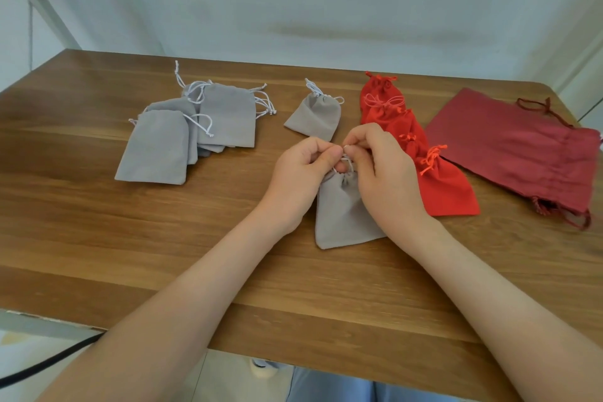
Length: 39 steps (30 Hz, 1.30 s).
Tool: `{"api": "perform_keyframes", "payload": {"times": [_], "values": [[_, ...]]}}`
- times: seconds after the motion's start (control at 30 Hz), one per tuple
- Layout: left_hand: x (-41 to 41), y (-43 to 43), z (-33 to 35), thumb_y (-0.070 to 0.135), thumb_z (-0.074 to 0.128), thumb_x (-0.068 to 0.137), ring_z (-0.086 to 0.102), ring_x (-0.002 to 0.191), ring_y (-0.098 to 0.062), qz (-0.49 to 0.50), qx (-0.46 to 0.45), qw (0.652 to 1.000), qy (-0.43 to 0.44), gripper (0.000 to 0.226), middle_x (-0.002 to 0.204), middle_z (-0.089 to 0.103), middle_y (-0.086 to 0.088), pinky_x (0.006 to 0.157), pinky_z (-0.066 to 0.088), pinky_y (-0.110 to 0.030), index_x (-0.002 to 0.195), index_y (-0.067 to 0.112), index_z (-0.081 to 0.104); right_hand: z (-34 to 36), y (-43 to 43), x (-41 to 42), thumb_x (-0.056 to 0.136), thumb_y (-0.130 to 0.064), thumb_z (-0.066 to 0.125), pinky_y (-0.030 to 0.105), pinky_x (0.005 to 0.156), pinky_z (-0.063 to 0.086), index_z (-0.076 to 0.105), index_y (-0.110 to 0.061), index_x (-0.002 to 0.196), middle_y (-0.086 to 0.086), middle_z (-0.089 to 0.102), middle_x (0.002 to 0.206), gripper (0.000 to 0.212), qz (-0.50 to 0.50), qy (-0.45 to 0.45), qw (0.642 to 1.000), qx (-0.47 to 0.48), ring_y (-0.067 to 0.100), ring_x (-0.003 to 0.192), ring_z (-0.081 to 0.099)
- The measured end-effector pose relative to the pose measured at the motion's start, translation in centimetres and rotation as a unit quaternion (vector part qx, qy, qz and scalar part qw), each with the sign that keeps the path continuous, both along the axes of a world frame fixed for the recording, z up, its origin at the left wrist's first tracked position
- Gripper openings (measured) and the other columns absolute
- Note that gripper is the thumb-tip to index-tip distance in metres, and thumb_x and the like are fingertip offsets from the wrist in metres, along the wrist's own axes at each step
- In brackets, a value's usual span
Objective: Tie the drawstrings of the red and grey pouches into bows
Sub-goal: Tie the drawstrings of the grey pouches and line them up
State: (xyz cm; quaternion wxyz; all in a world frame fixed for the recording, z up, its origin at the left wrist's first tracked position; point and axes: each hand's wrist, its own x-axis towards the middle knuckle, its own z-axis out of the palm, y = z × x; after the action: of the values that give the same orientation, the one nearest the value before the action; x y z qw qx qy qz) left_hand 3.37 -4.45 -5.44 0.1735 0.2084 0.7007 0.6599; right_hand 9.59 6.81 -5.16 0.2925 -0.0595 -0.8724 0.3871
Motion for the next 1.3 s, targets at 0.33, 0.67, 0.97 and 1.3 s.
{"api": "perform_keyframes", "payload": {"times": [0.33, 0.67, 0.97, 1.3], "values": [[-0.1, -0.1, 0.3, 0.02, 0.054, 0.095, 0.061, 0.077, -0.009, 0.053, 0.007, 0.999, 0.006, 0.032, 0.076, 0.064, -0.009, 0.076, 0.048, -0.017, 0.065, 0.012, 0.058, 0.5, 0.0, 0.1, 0.089, -0.01, 0.059, 0.014, 0.064, 0.041, 0.065, -0.019, 0.084, -0.006, 0.062, 0.072, 0.012, 0.006, -0.127, 0.98, -0.155, -0.001, 0.065, 0.053], [-0.4, -0.3, 0.9, 0.015, 0.055, 0.094, 0.061, 0.073, -0.005, 0.024, 0.056, 0.996, -0.063, 0.027, 0.071, 0.065, 0.002, 0.079, 0.048, -0.028, 0.07, 0.006, 0.064, 1.5, 1.1, 0.0, 0.094, -0.016, 0.055, 0.028, 0.072, 0.044, 0.066, -0.002, 0.094, 0.008, 0.063, 0.085, 0.018, 0.116, -0.222, 0.913, -0.324, 0.018, 0.078, 0.055], [-1.4, -1.6, 1.9, 0.016, 0.06, 0.091, 0.061, 0.084, -0.004, -0.081, -0.067, 0.994, -0.001, 0.013, 0.084, 0.069, 0.009, 0.077, 0.048, -0.017, 0.084, 0.018, 0.071, 1.3, 1.4, -0.1, 0.099, -0.024, 0.045, 0.028, 0.07, 0.044, 0.065, -0.016, 0.096, -0.003, 0.064, 0.087, 0.022, 0.099, -0.252, 0.947, -0.171, 0.009, 0.076, 0.056], [-1.8, -1.7, 1.2, 0.024, 0.062, 0.089, 0.049, 0.09, 0.001, -0.03, -0.234, 0.928, 0.289, 0.011, 0.082, 0.061, 0.014, 0.076, 0.032, -0.017, 0.098, 0.026, 0.057, 0.6, 1.9, -0.6, 0.096, -0.02, 0.051, 0.011, 0.056, 0.035, 0.066, -0.015, 0.091, -0.011, 0.059, 0.074, 0.017, 0.082, -0.213, 0.973, -0.041, -0.001, 0.065, 0.049]]}}
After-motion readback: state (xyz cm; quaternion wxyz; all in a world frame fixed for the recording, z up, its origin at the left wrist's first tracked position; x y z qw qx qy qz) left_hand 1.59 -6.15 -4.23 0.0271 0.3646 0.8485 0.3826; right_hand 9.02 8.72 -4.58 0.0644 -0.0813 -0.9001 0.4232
